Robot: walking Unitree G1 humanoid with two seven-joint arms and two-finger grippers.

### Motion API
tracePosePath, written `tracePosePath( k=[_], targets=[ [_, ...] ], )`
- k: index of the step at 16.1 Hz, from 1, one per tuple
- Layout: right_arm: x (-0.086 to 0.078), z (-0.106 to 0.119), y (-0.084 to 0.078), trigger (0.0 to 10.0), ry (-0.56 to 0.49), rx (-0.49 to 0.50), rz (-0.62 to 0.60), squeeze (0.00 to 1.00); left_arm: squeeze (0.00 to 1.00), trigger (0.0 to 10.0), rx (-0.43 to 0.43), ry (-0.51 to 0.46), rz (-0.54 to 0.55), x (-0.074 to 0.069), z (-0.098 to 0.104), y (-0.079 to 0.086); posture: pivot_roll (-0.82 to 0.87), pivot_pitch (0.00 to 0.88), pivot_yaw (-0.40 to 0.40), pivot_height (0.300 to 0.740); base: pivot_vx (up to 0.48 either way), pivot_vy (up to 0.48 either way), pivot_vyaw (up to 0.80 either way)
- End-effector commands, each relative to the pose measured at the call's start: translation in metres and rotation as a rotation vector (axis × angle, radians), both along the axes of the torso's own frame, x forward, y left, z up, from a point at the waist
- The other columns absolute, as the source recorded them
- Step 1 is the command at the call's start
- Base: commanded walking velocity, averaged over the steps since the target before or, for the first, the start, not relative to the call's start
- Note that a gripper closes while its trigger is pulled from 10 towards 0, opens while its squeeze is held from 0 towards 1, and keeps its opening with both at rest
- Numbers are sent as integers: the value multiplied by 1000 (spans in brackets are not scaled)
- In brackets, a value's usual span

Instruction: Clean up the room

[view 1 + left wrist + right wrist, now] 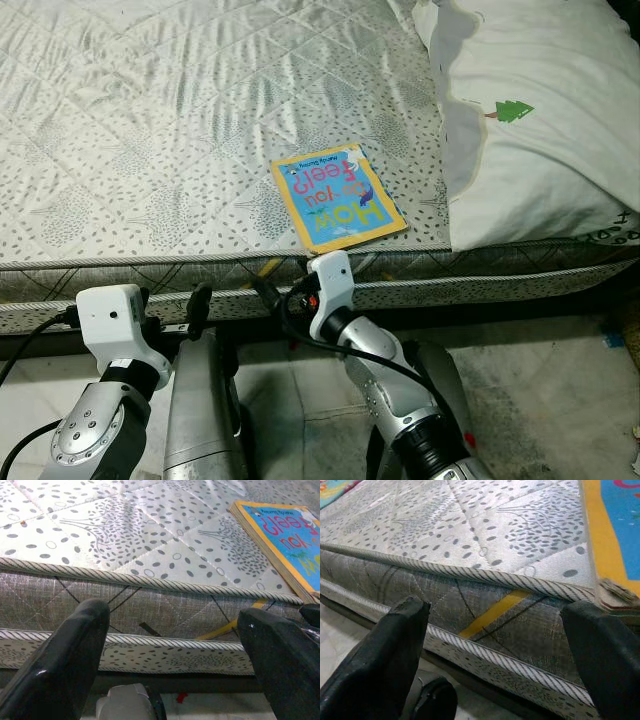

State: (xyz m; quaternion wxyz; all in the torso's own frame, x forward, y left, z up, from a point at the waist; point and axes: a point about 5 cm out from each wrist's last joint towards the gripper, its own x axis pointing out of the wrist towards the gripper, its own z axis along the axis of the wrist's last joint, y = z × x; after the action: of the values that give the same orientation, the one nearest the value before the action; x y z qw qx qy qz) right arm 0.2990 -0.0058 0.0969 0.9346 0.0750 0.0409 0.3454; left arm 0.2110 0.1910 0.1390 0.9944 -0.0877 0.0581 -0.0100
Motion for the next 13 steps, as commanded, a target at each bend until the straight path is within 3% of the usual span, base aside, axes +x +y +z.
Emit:
tracePosePath(
  k=[1, 8, 13],
  targets=[
    [-4, 31, 48, 10000, -51, 111, 75, 0, 0, 10000, 10, 22, 21, -3, -5, 3, 122, 268, -46, 490, 0, 0, 0],
    [13, 43, 52, 10000, -125, 85, -21, 0, 0, 10000, 15, 19, 26, -2, -4, 3, 126, 266, -48, 490, 0, 0, 0],
    [12, 50, 63, 10000, -136, 124, 1, 0, 0, 10000, 12, 19, 26, -2, -4, 2, 125, 268, -50, 490, 0, 0, 0]
  ],
)
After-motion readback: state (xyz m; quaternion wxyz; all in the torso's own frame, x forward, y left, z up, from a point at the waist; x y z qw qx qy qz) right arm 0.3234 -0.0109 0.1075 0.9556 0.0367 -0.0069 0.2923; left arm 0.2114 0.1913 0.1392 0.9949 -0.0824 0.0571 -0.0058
